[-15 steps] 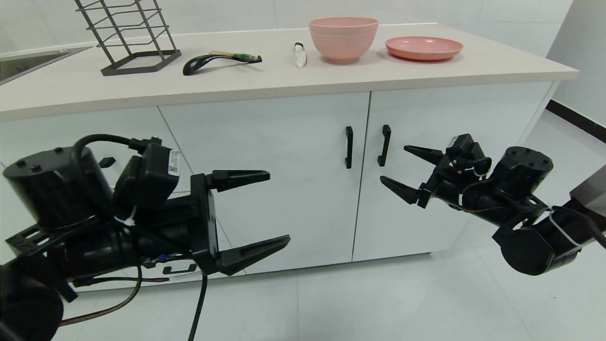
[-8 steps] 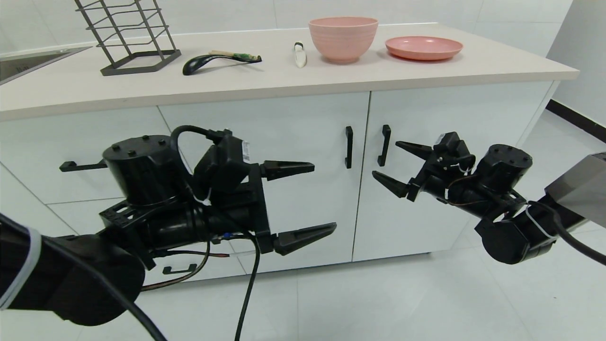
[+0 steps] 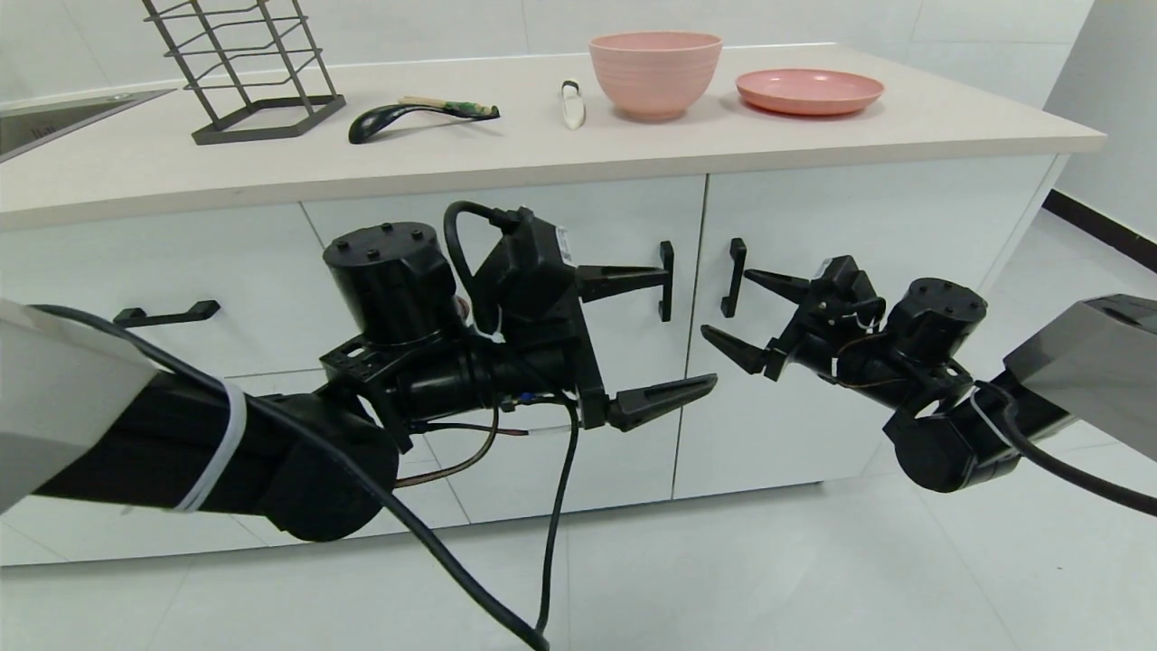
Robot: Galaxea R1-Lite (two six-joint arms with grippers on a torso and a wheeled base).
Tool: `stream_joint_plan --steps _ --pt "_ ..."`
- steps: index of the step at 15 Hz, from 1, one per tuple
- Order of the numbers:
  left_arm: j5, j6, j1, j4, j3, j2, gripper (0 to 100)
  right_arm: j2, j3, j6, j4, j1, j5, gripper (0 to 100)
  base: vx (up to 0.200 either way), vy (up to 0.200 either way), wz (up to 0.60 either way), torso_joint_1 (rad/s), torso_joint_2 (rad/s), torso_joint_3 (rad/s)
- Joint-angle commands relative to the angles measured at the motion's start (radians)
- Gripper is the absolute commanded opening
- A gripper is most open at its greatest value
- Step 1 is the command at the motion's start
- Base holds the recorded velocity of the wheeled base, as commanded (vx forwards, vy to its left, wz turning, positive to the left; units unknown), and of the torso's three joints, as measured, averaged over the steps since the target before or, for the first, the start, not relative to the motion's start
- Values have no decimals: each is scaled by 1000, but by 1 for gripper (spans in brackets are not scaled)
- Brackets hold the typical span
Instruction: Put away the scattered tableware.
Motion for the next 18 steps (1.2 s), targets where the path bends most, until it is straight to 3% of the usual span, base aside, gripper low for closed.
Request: stream_joint_plan --steps 1,5,8,10,13,15,18 --pt "3 -22 -9 -12 -57 51 100 19 -29 -1 1 2 1 100 0 0 0 0 0 0" --pt "-3 -45 -9 -37 -115 105 100 38 -44 2 -8 0 38 100 0 0 0 0 0 0" --pt "-81 -47 -9 -43 -155 120 100 62 -96 6 -10 -3 86 100 0 0 0 0 0 0" --pt "-81 -47 -9 -44 -188 139 100 75 -110 6 -11 -1 101 100 0 0 0 0 0 0" --pt "-64 -47 -9 -44 -228 171 100 85 -147 15 -14 -3 169 100 0 0 0 0 0 0" --pt "-14 -50 -6 -44 -245 185 100 70 -131 22 -16 -3 195 100 0 0 0 0 0 0" --pt "54 -114 -6 -48 -267 203 100 -11 -10 21 -22 2 279 100 0 0 0 0 0 0"
